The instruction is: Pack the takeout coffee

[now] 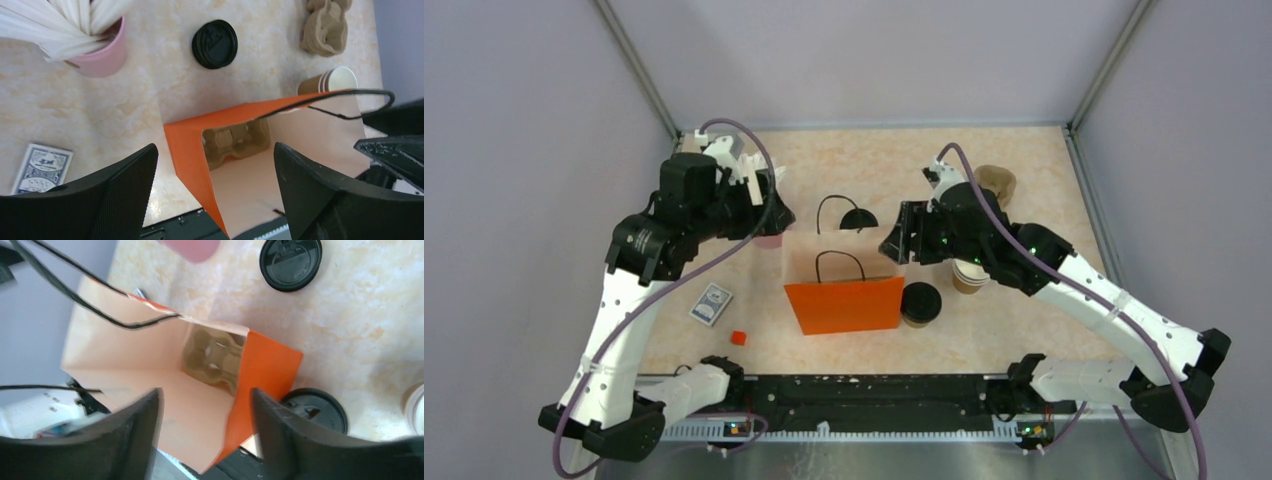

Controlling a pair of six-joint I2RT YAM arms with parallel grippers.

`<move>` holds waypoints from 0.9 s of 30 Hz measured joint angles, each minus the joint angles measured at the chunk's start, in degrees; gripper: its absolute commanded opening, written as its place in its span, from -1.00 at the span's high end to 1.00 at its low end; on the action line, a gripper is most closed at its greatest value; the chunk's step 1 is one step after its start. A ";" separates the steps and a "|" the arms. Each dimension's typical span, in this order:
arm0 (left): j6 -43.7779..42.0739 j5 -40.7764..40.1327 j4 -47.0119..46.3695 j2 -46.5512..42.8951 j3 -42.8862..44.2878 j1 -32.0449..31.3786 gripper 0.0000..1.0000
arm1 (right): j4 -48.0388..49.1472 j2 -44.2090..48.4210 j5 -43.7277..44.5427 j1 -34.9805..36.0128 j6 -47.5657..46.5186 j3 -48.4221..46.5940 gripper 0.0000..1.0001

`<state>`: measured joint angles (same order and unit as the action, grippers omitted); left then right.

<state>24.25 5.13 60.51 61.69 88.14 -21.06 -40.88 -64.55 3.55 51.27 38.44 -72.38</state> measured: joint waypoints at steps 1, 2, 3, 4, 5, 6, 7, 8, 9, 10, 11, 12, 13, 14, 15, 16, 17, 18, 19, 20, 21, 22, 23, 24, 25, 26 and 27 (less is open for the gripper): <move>0.17 1.05 0.57 -0.28 -0.20 0.00 -0.81 | 1.07 0.20 0.39 0.00 -0.07 0.00 -0.90; 0.35 1.97 1.18 -0.50 -0.28 0.00 -0.80 | 2.10 0.39 1.07 0.00 -0.68 -0.04 -0.91; 0.48 2.73 1.66 -0.74 -0.31 0.00 -0.80 | 2.73 0.55 1.75 0.00 -0.90 -0.07 -0.91; 0.63 3.74 2.40 -1.03 -0.31 0.00 -0.79 | 3.41 0.83 2.73 0.00 -1.49 -0.09 -0.92; 0.74 4.63 3.15 -1.22 -0.31 0.00 -0.78 | 3.89 1.20 3.82 0.00 -1.79 -0.09 -0.92; 0.76 5.16 3.65 -1.31 -0.31 0.00 -0.77 | 4.24 1.60 5.03 0.00 -1.81 -0.09 -0.97; 0.76 6.08 4.20 -1.44 -0.55 0.00 -0.75 | 4.44 2.19 6.73 0.00 -1.64 -0.09 -0.97; 0.76 6.73 4.46 -1.53 -1.05 0.00 -0.72 | 4.52 3.06 8.63 0.00 -1.40 -0.02 -0.95; 0.76 7.41 4.61 -1.60 -1.73 0.00 -0.68 | 4.96 4.09 10.21 -0.02 -1.49 0.26 -0.91; 0.74 8.00 4.72 -1.66 -2.64 0.00 -0.63 | 6.32 5.75 11.52 -0.07 -2.23 1.25 -0.90; 0.72 8.57 4.79 -1.66 -3.67 0.00 -0.59 | 7.82 7.76 12.57 -0.07 -3.23 2.51 -0.89; 0.68 9.11 4.81 -1.64 -4.81 0.00 -0.55 | 8.50 9.25 13.27 -0.07 -4.07 3.28 -0.86; 0.74 9.42 4.83 -1.62 -5.64 0.00 -0.50 | 8.26 10.56 14.47 -0.07 -4.94 3.37 -0.83; 0.70 9.86 4.81 -1.53 -6.58 0.00 -0.42 | 8.02 11.15 15.91 -0.09 -5.73 2.82 -0.82; 0.66 10.34 4.68 -1.44 -7.43 0.00 -0.33 | 7.17 11.15 16.87 -0.15 -6.19 1.77 -0.82; 0.52 10.78 4.33 -1.42 -8.37 0.00 -0.20 | 5.38 10.49 18.03 -0.17 -6.38 -0.13 -0.80; 0.46 11.13 4.00 -1.40 -9.11 0.00 -0.15 | 3.96 9.55 18.84 -0.17 -6.32 -1.81 -0.77; 0.11 11.45 3.54 -1.29 -9.88 0.00 -0.07 | 2.19 8.33 19.45 -0.22 -6.08 -3.61 -0.73; -0.17 11.67 3.06 -1.16 -10.45 0.00 0.02 | 0.63 6.99 19.71 -0.39 -5.66 -5.07 -0.67; -0.46 11.89 2.32 -1.07 -11.02 0.00 0.15 | -0.76 6.03 19.71 -0.44 -4.94 -5.77 -0.60; -0.76 12.04 1.64 -1.01 -11.43 0.00 0.27 | -1.86 5.16 19.58 -0.48 -4.31 -5.70 -0.55; -1.01 12.13 0.94 -1.01 -11.80 0.00 0.33 | -3.74 4.13 19.32 -0.55 -3.67 -5.46 -0.50; -1.44 12.28 0.13 -1.01 -12.09 0.00 0.35 | -4.42 3.74 19.08 -0.66 -2.91 -4.74 -0.47; -1.81 12.57 -0.92 -1.01 -12.31 0.00 0.37 | -5.22 3.61 18.58 -0.83 -2.08 -3.54 -0.45; -2.08 12.90 -2.08 -1.01 -12.55 0.00 0.37 | -6.21 3.82 17.99 -1.03 -0.92 -1.86 -0.44; -2.25 13.31 -3.37 -1.01 -12.87 0.00 0.37 | -6.86 4.11 17.51 -1.22 0.02 -0.68 -0.44; -2.49 13.70 -4.39 -0.98 -13.16 0.00 0.37 | -7.58 4.50 16.96 -1.44 1.09 0.63 -0.43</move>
<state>21.76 18.83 56.12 60.71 74.98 -21.06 -48.47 -60.05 20.51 49.82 39.53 -71.75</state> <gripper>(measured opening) 0.320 0.726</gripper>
